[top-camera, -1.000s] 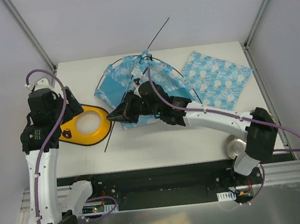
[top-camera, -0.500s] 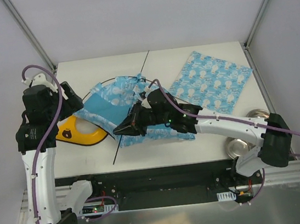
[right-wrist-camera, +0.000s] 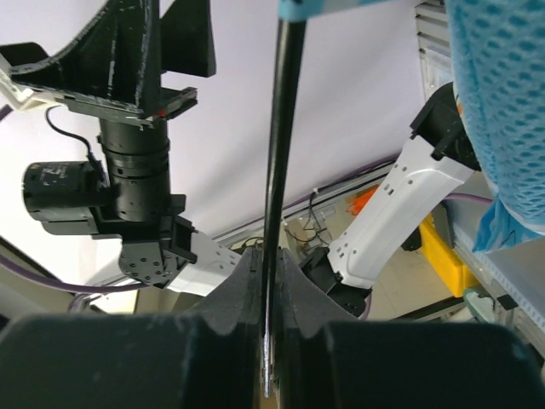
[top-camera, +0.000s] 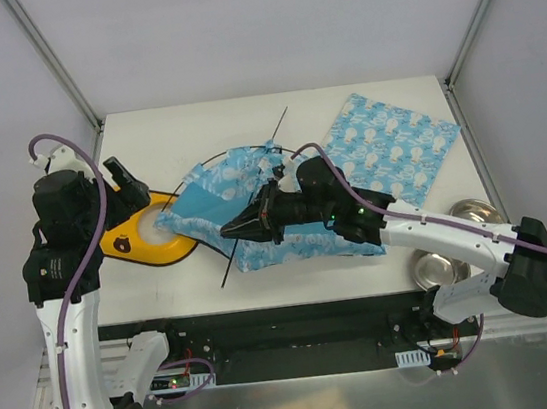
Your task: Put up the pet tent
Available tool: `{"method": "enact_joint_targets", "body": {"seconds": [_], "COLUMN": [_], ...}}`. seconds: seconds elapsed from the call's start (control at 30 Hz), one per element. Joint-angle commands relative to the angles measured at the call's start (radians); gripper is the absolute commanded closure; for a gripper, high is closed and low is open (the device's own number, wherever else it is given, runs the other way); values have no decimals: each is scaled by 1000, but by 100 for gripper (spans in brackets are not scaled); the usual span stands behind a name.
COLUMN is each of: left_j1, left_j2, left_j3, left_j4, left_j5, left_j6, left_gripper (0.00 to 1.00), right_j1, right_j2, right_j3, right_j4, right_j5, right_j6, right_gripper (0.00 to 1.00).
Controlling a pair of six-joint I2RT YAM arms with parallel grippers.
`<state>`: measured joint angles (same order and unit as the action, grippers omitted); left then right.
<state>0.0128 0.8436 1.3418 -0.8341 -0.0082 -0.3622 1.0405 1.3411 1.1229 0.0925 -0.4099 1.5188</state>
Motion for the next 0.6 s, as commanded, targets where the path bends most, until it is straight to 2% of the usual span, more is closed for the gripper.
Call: {"method": "enact_joint_targets", "body": {"seconds": [0.0,0.27,0.57], "left_j1": [-4,-4,-4], "left_j2": [-12,0,34], "left_j3": [14,25,34], "left_j4": [-5,-7,-5], "left_j5": [7,-3,-6], "left_j6": [-23,9,28], "left_gripper": [18,18,18], "right_j1": [-13,-30,-114], "right_j2": [19,95,181], "right_j3": [2,29,86], "right_j4": [148,204,214], "right_j5": [-102,-151,-190], "right_j6": [113,159,169], "right_gripper": [100,100,100]}}
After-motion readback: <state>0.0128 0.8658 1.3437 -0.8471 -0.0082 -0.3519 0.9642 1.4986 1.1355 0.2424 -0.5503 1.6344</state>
